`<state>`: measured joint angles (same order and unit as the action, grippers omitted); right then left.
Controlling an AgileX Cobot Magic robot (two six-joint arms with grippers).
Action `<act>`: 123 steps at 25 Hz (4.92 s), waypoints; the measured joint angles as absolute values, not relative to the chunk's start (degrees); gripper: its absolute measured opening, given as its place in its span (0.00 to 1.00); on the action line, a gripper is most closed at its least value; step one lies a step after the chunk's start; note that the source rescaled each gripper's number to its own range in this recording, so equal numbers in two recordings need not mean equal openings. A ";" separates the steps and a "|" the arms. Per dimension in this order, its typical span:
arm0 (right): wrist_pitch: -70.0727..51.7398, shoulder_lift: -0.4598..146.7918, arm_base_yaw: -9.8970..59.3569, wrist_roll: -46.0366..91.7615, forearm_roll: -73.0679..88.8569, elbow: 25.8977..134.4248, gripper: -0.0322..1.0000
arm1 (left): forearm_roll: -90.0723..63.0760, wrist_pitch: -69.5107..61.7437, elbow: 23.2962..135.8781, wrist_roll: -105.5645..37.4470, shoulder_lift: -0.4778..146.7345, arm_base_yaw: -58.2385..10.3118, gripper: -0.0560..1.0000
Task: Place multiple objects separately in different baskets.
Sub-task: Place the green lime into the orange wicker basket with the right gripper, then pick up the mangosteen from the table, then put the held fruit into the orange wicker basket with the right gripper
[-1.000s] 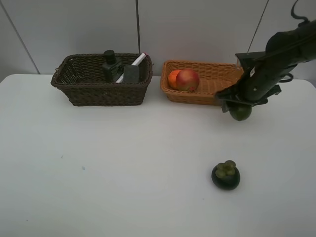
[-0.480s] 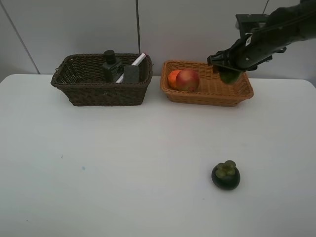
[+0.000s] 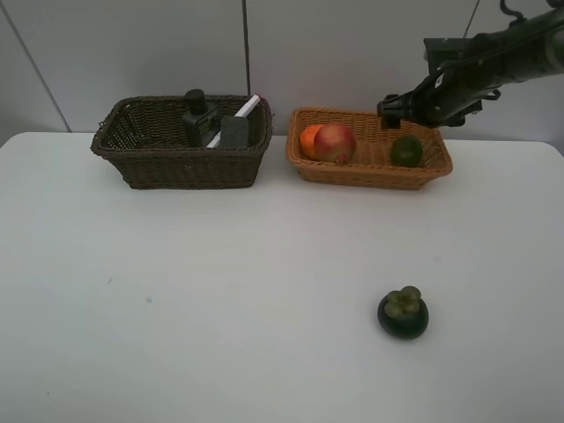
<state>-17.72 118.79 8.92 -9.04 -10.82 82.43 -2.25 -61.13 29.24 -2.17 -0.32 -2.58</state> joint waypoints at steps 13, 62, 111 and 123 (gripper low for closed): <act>-54.79 110.11 10.98 -7.27 -4.61 83.09 1.00 | -2.25 -61.13 29.24 -2.17 -0.32 -2.58 0.90; -37.88 95.36 34.90 -9.08 0.00 40.45 1.00 | -2.25 -61.11 29.24 -2.17 -0.32 -2.58 0.90; -48.47 108.50 15.70 -3.77 -1.47 81.75 0.63 | -2.25 -61.11 29.24 -2.17 -0.32 -2.58 0.90; -54.74 127.32 13.69 -4.42 -1.67 104.64 0.78 | -2.25 -61.11 29.24 -2.17 -0.32 -2.58 0.90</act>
<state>-54.74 127.32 13.69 -4.42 -1.67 104.64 -2.25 -61.12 29.24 -2.17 -0.32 -2.58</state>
